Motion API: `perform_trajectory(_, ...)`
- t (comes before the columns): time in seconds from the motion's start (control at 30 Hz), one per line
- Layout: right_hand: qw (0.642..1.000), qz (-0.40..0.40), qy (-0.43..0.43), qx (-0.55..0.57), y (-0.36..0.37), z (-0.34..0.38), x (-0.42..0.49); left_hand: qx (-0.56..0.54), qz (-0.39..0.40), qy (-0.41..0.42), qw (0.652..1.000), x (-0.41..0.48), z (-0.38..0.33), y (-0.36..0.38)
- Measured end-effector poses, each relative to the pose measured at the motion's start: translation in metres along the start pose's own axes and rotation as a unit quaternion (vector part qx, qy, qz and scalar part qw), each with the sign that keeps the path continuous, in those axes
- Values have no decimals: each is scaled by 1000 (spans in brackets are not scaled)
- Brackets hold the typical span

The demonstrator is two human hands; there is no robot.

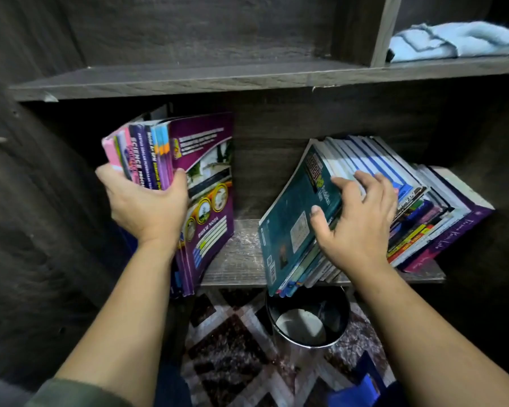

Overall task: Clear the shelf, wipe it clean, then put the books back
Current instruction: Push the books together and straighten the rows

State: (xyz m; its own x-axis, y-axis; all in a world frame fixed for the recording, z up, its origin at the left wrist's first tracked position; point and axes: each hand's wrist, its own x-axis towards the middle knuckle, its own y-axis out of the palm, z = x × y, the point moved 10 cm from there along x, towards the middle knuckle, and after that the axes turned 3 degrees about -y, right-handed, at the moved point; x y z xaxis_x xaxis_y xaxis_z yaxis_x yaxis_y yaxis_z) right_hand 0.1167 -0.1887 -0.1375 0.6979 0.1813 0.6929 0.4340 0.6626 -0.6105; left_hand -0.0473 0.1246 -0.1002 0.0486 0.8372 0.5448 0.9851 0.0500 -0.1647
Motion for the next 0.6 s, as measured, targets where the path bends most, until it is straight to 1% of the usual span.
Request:
perform_trajectory(0.07, 1000, -8, 6, 2, 0, 1, 0, 11, -32, -13, 999, 8, 9, -15)
perform_trajectory(0.13, 1000, -8, 11, 3, 0, 1, 0, 14, -71, -52, 996, 16, 26, -28)
perform_trajectory(0.2, 1000, -4, 11, 2, 0, 1, -1, 0, -106, -101, 989, 20, 48, -37)
perform_trajectory(0.27, 1000, -1, 7, 3, 0, 1, -2, -19, -123, -120, 985, 16, 62, -39)
perform_trajectory(0.37, 1000, -4, 3, -2, -1, 1, -2, -12, -113, -80, 990, 10, 64, -32)
perform_trajectory(0.47, 1000, -3, 10, -12, 1, 1, -2, -2, -80, -56, 995, 5, 63, -21)
perform_trajectory(0.5, 1000, -4, 13, -15, 2, 1, -1, 11, -73, -58, 996, 1, 63, -20)
perform_trajectory(0.6, 999, -10, 19, -28, 2, 2, 0, 18, -45, -109, 993, -12, 81, -16)
